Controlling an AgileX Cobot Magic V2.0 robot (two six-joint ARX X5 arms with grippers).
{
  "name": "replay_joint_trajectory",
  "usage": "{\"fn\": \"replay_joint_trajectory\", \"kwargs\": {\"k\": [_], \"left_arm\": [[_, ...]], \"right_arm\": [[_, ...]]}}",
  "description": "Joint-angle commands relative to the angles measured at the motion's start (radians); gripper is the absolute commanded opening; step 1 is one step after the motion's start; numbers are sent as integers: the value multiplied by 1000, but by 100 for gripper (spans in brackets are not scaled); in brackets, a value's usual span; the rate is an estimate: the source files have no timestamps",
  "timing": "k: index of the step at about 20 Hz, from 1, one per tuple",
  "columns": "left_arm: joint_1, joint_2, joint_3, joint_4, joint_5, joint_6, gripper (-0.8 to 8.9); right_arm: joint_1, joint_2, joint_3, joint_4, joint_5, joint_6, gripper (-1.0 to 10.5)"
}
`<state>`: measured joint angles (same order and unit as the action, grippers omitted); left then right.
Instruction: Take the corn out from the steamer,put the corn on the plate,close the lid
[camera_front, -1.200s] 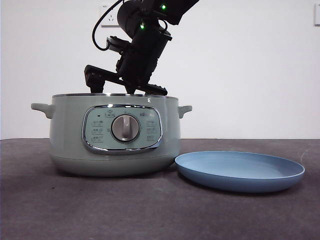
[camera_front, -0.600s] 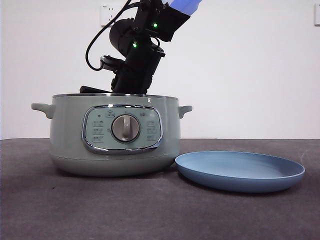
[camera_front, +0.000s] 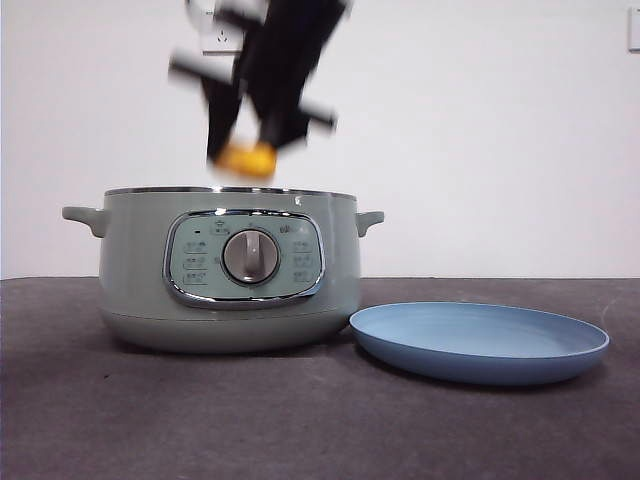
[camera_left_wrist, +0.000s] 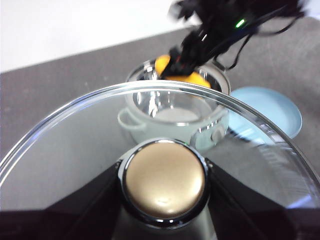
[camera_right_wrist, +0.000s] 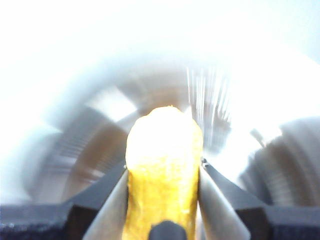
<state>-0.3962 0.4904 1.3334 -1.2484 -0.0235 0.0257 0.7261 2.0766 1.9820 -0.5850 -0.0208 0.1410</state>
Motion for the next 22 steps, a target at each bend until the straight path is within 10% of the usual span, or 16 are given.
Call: {"fn": "replay_joint_trajectory", "kwargs": {"k": [1,10,22], "left_arm": [[-1,-9,12,71,2,-3,-9],[-1,-9,12,104,6,-3,-9],[-1,-9,12,124,6,-6,-9]], "right_arm": [[-1,-117,3,-72,79,-74,-12],[-180,-389,-139,-340,124,-141,-13],[-314,-530,-1020,342,-32,50,-13]]}}
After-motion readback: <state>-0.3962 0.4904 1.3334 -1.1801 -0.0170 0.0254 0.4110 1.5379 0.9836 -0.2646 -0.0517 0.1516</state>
